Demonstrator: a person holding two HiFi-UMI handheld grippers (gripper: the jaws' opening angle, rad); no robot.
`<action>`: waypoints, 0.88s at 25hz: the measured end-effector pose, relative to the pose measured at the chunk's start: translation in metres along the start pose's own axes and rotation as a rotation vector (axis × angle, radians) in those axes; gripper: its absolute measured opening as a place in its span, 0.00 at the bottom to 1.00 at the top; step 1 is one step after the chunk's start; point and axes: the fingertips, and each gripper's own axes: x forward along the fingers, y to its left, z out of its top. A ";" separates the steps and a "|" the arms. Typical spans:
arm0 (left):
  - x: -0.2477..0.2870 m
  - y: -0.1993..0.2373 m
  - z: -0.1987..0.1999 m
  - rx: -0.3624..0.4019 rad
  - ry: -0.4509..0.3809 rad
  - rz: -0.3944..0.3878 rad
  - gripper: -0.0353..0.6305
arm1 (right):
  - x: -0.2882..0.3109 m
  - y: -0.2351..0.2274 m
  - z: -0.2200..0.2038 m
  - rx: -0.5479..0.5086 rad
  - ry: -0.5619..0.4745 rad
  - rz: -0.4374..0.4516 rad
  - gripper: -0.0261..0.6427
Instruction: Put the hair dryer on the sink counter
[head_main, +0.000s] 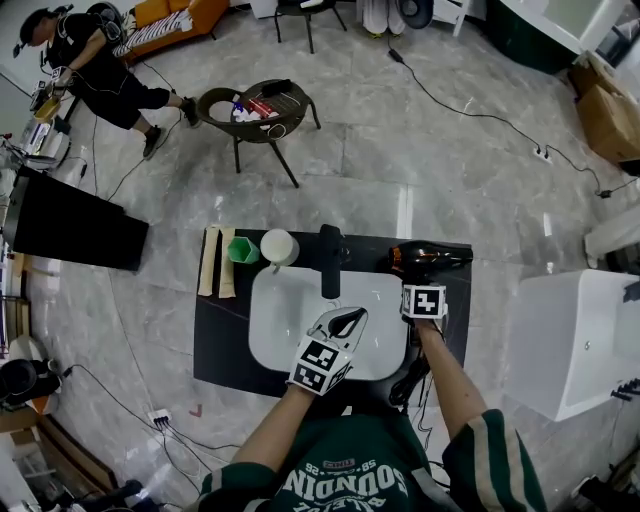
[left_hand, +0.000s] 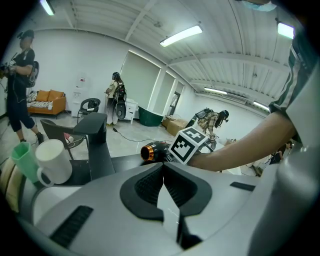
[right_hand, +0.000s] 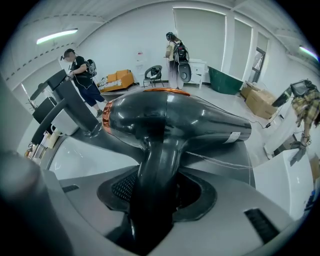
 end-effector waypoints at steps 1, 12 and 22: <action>-0.001 0.000 0.000 0.001 -0.002 0.000 0.07 | 0.000 0.001 0.000 -0.001 0.003 0.008 0.35; -0.014 0.000 0.000 0.018 -0.015 -0.002 0.07 | -0.010 0.008 -0.007 0.001 -0.015 0.033 0.38; -0.025 -0.006 0.002 0.035 -0.027 -0.007 0.07 | -0.029 0.006 -0.014 0.021 -0.048 0.014 0.38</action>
